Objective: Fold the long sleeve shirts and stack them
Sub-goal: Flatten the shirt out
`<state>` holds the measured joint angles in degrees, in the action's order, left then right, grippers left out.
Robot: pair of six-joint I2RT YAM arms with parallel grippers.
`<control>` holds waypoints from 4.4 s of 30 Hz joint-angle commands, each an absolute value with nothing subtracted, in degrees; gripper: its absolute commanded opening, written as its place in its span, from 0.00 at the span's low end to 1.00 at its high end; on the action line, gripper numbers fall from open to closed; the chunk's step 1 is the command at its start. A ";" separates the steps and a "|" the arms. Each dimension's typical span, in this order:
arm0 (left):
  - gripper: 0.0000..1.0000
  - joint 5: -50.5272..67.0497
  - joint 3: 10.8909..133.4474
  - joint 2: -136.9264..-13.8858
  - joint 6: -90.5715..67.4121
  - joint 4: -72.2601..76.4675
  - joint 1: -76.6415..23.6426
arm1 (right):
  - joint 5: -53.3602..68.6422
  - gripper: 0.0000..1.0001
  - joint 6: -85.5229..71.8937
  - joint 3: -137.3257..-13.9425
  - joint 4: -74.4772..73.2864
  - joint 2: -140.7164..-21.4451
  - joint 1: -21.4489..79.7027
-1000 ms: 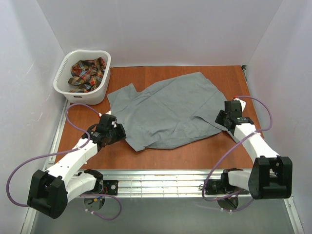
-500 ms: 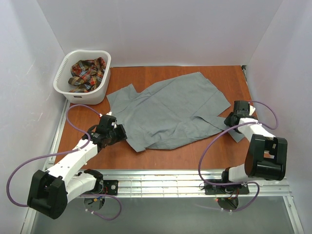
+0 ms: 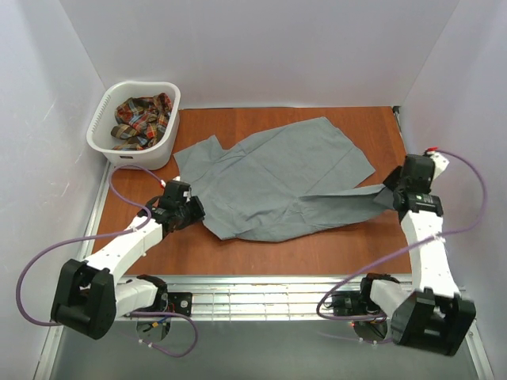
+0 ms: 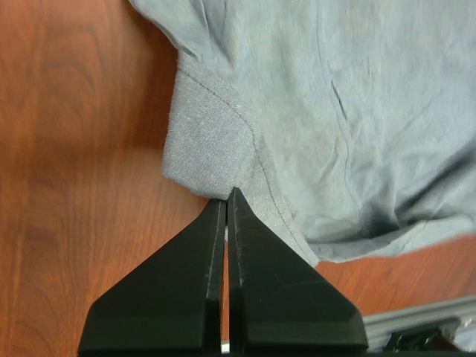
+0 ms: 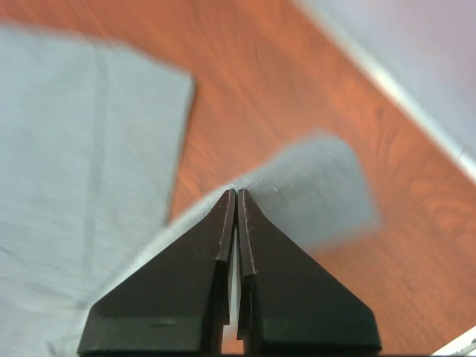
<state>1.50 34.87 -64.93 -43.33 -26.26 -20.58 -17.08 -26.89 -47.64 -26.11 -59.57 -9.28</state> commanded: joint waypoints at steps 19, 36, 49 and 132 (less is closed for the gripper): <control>0.01 -2.99 32.88 -61.72 -49.31 -22.32 -9.67 | -29.63 0.01 -27.95 -40.08 -30.14 -17.32 -11.07; 0.70 14.53 43.50 -58.52 -33.49 -24.00 -9.75 | -0.99 0.73 -9.33 -49.45 -29.00 -48.09 -6.59; 0.59 14.06 58.88 -88.49 -27.60 -19.07 -27.32 | 4.39 0.62 -4.13 -66.07 -14.94 -92.97 8.52; 0.00 -30.04 94.54 -113.77 -23.13 -17.63 -22.93 | -1.67 0.56 -16.96 -35.33 -24.52 -79.99 31.38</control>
<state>-24.82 100.57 -129.45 -29.02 -26.15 -18.57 -5.54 -14.68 -38.63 -20.64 -79.94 30.98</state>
